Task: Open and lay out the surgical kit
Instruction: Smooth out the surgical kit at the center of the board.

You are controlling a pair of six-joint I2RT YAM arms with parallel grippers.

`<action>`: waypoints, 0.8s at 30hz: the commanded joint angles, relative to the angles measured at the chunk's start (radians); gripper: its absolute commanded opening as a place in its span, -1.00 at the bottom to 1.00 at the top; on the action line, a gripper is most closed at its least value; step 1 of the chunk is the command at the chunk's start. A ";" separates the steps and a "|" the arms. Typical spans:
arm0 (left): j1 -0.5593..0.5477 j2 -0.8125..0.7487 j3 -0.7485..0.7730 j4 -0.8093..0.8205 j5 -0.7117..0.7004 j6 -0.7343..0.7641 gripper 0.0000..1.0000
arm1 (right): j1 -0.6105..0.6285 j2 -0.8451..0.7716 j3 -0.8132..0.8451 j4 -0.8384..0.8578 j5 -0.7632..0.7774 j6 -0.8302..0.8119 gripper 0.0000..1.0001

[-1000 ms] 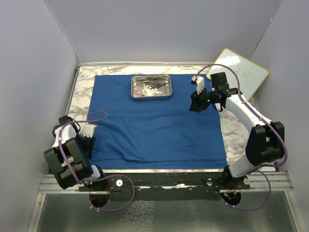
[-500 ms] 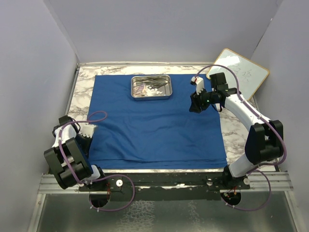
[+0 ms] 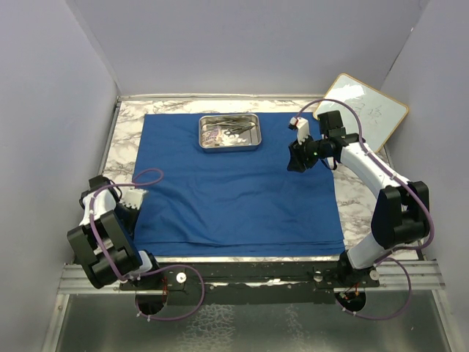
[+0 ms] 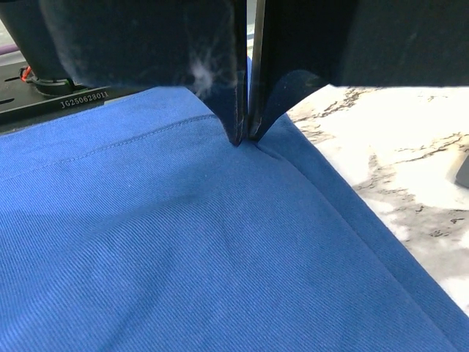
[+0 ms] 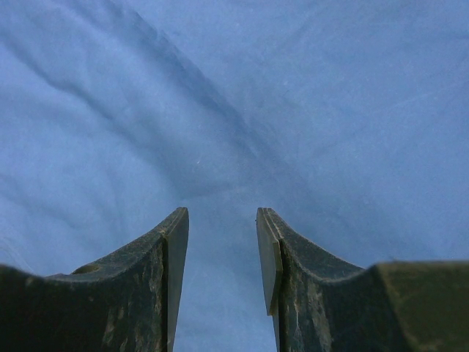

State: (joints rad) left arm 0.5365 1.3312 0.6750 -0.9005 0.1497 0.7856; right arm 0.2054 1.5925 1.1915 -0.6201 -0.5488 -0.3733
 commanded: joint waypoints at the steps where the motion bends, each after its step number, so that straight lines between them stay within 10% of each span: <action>1: 0.005 -0.048 0.027 -0.061 -0.039 0.056 -1.00 | -0.001 0.006 0.003 -0.004 -0.027 -0.019 -0.15; 24: 0.005 0.024 0.067 -0.147 -0.205 0.140 -1.00 | 0.000 0.013 0.007 -0.019 -0.041 -0.026 -0.15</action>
State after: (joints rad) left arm 0.5365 1.3289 0.7296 -1.0393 0.0338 0.9150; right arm 0.2054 1.5990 1.1915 -0.6296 -0.5610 -0.3832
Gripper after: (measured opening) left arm 0.041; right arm 0.426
